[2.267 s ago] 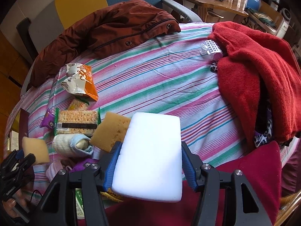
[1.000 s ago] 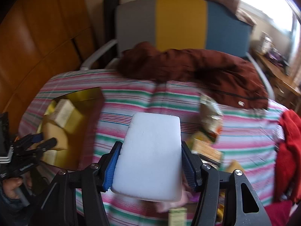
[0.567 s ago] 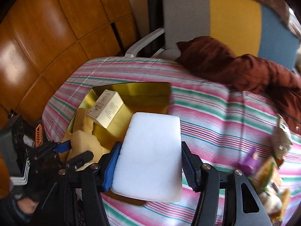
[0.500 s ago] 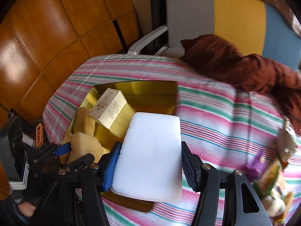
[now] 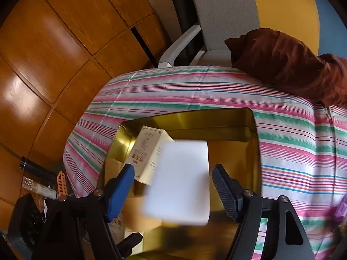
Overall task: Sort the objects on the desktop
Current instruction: 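Carry the white foam block and yellow sponge over the gold tray and release them, then move both grippers from the tray back toward the pile of snacks, then grasp the white-orange chip bag with the right gripper while the left grasps a purple snack packet, then carry the chip bag and purple packet over the gold tray and release both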
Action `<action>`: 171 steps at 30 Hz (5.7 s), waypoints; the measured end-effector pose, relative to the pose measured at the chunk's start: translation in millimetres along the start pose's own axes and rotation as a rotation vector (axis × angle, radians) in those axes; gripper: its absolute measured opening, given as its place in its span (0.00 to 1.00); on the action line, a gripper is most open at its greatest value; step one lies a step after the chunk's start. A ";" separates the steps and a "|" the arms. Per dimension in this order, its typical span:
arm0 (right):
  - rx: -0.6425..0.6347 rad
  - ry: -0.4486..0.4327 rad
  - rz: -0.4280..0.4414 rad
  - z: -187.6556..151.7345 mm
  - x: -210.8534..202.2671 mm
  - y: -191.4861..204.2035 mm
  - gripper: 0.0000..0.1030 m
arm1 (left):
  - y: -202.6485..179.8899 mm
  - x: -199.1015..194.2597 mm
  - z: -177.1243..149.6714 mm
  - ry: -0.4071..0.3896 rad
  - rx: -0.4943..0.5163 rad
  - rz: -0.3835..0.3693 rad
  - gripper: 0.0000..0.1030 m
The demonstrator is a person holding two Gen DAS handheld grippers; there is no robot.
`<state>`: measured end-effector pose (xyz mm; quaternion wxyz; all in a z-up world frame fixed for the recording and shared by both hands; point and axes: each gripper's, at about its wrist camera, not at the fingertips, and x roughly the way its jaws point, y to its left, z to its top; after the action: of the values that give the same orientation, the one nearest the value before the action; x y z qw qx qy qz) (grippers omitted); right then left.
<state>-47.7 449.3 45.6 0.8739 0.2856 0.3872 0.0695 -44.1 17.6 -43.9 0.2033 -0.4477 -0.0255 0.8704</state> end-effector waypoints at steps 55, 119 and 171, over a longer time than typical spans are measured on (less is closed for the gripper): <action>0.054 -0.190 -0.402 -98.3 -130.1 -98.2 0.87 | -95.3 -48.8 4.5 -0.124 0.209 0.097 0.59; 0.352 -0.108 -0.446 -49.4 -140.7 -361.9 0.61 | -285.2 119.3 29.2 0.222 0.473 -0.211 0.67; 0.141 -0.044 -0.448 -35.5 -126.7 -317.9 0.60 | -285.8 152.3 13.2 0.278 0.393 -0.270 0.30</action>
<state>-192.4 158.7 -68.6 0.8537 0.2543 0.4255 -0.1595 -38.6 338.6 -88.5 0.4021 -0.5075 0.1124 0.7538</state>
